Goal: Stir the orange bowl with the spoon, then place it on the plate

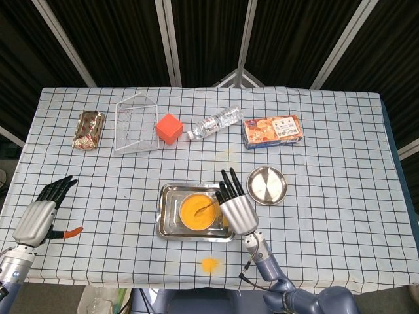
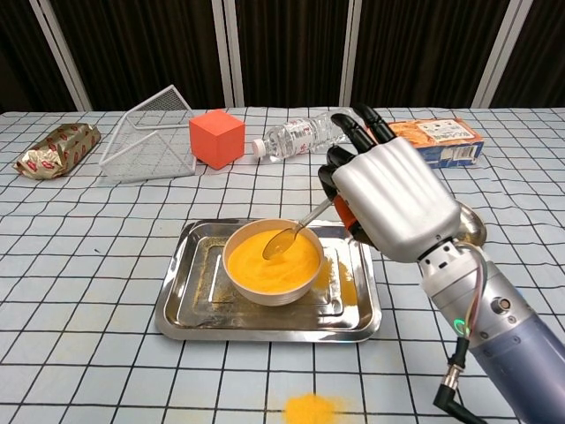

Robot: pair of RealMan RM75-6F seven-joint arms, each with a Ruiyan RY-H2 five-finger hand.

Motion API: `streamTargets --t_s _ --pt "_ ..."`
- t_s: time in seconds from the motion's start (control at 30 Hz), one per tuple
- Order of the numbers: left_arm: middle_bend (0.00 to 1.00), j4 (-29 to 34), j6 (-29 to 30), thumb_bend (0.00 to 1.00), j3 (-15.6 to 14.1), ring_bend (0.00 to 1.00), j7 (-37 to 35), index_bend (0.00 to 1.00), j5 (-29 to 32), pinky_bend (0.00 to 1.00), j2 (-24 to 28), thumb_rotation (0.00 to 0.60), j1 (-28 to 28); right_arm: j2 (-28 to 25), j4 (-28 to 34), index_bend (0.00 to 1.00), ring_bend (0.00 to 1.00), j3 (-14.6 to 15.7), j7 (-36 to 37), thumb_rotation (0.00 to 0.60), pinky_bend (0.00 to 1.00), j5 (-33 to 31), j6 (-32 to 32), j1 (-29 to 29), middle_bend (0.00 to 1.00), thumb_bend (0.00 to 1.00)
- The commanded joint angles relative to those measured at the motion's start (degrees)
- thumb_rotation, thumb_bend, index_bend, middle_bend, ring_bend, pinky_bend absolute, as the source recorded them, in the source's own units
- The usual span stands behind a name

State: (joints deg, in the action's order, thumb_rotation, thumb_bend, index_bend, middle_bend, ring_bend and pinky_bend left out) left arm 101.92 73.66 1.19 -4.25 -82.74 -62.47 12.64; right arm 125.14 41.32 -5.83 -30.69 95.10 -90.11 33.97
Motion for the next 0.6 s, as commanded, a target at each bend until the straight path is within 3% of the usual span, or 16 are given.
streamTargets --t_s 0.03,0.6 --pt "0.0 0.0 -0.1 0.0 0.0 0.0 0.0 0.0 0.1 0.02 0.0 0.6 0.0 -0.3 0.6 0.8 0.09 -0.2 -0.2 0.6 0.0 0.0 0.1 0.1 0.38 0.64" --pt "0.0 0.2 -0.2 0.0 0.0 0.0 0.2 0.0 0.2 0.02 -0.1 0.6 0.0 -2.1 3.9 0.8 0.09 0.7 -3.0 0.6 0.0 0.8 -0.2 -1.7 0.38 0.64"
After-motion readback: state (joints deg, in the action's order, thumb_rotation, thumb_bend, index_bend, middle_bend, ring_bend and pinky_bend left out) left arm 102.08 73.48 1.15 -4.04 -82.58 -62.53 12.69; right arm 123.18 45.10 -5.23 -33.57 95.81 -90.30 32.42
